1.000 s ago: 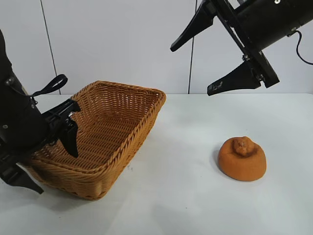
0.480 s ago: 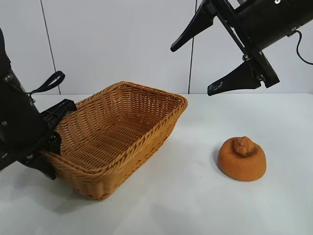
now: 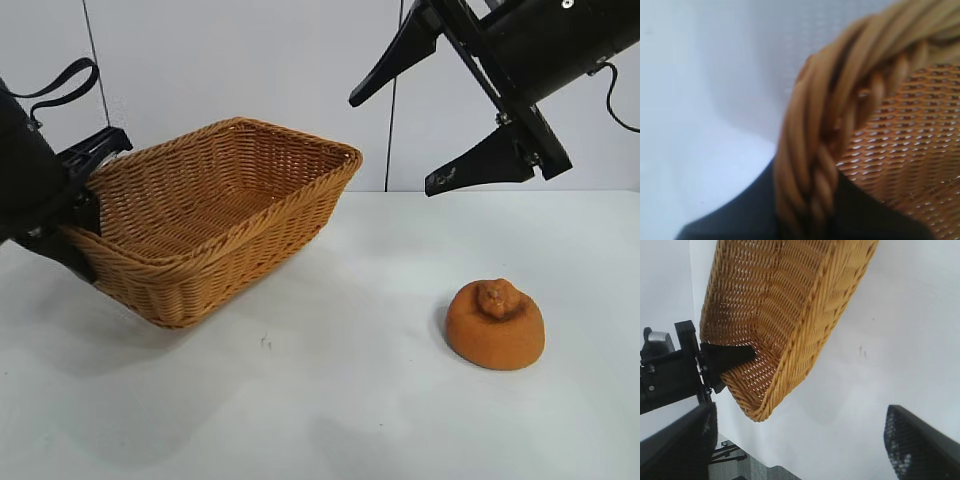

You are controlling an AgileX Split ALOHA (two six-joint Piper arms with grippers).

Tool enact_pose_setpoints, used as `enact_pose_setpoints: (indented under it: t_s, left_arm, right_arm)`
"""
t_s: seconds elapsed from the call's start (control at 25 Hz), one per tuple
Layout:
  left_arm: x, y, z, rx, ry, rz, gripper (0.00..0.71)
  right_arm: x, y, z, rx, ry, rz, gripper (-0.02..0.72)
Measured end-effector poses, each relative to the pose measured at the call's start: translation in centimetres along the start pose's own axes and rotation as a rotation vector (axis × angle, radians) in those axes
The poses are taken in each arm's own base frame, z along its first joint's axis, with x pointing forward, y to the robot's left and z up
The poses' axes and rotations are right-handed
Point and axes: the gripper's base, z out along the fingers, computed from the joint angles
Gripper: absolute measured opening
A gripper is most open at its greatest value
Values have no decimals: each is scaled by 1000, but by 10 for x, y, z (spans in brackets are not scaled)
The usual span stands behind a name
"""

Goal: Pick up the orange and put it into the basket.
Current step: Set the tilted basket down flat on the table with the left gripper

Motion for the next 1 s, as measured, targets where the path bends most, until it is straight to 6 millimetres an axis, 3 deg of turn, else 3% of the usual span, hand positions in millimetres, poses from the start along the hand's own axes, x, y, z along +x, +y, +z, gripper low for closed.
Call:
enact_pose_setpoints:
  t_s: [0.2, 0.52, 0.76, 1.0]
  left_arm:
    - [-24, 0, 3, -30, 100, 205, 86]
    - [-37, -31, 10, -46, 261, 593, 86]
    - [-33, -35, 12, -48, 304, 757, 86]
    - [-21, -38, 29, -58, 335, 820, 86]
  right_arm:
    - [0, 0, 0, 0, 0, 0, 620]
    - [0, 0, 0, 0, 0, 0, 620]
    - [0, 0, 0, 0, 0, 0, 620]
    - [0, 0, 0, 0, 0, 0, 620]
